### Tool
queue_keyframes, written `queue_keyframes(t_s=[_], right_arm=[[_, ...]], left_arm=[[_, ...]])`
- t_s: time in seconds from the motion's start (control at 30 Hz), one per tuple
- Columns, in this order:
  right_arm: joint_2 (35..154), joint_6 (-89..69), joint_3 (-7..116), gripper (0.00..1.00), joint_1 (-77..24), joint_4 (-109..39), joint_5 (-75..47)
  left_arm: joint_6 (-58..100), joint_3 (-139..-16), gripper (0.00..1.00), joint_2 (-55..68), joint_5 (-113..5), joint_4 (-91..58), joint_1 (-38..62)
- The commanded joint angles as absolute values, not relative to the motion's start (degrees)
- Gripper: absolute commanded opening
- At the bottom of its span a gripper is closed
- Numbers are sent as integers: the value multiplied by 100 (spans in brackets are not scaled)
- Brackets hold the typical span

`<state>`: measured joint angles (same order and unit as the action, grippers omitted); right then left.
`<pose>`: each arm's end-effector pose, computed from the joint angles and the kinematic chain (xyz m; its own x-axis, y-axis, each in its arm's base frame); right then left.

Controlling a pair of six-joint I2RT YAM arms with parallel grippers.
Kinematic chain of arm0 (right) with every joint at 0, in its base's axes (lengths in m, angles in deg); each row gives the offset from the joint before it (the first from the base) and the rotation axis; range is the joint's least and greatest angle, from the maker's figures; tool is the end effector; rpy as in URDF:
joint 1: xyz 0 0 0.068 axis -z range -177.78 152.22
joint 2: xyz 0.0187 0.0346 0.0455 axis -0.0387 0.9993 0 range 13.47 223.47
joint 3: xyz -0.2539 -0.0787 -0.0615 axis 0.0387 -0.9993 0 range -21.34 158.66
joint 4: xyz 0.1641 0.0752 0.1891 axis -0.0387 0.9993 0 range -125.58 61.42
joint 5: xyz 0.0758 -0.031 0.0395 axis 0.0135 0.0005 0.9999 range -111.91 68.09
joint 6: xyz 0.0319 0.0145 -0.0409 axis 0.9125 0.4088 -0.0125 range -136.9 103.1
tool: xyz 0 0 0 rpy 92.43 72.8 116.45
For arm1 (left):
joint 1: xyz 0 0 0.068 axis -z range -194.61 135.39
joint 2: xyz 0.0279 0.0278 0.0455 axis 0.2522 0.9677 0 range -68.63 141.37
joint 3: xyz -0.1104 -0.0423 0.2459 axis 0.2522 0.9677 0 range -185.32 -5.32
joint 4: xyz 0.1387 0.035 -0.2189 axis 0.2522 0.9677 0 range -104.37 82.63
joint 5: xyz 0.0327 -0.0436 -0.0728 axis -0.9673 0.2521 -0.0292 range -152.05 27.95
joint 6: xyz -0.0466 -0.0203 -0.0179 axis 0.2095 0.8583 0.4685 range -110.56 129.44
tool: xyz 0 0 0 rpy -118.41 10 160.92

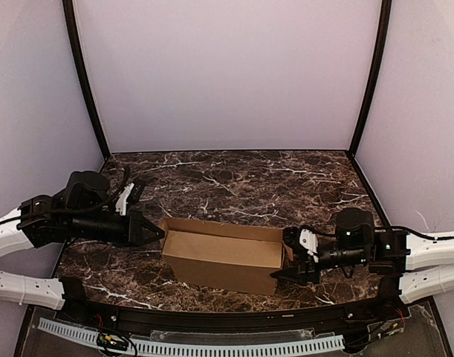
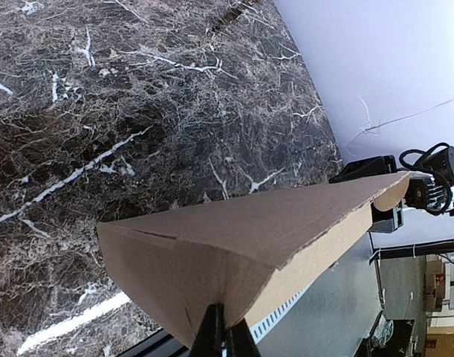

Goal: Fold the paper box

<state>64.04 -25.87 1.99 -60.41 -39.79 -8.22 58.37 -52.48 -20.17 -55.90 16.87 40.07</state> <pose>0.0834 0.1792 0.2162 -0.0275 -0.3827 -0.9235 -0.9792 0.1960 -0.0521 0.1031 -0.1518 0.3067 -0.8553 -0.0895 -0.5104 0.3327 0.6602 -0.6734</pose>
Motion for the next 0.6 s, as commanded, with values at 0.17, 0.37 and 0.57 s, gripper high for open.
queue_keyframes(t_s=[0.17,0.37,0.57], right_arm=[[6626,-2252,292,19,-6077,-4104,-1460],[6919,-2110,298,19,-6211,-4405,-1755],[7113,-2037,340,19,-6322,-4481,-1955]], left_arm=[[6064,-4464,1,-2407,-5955,2813,4019],[6091,-4292,1,-2622,-6023,2939,4024],[6057,-4336,1,-2799,-6074,3026,4021]])
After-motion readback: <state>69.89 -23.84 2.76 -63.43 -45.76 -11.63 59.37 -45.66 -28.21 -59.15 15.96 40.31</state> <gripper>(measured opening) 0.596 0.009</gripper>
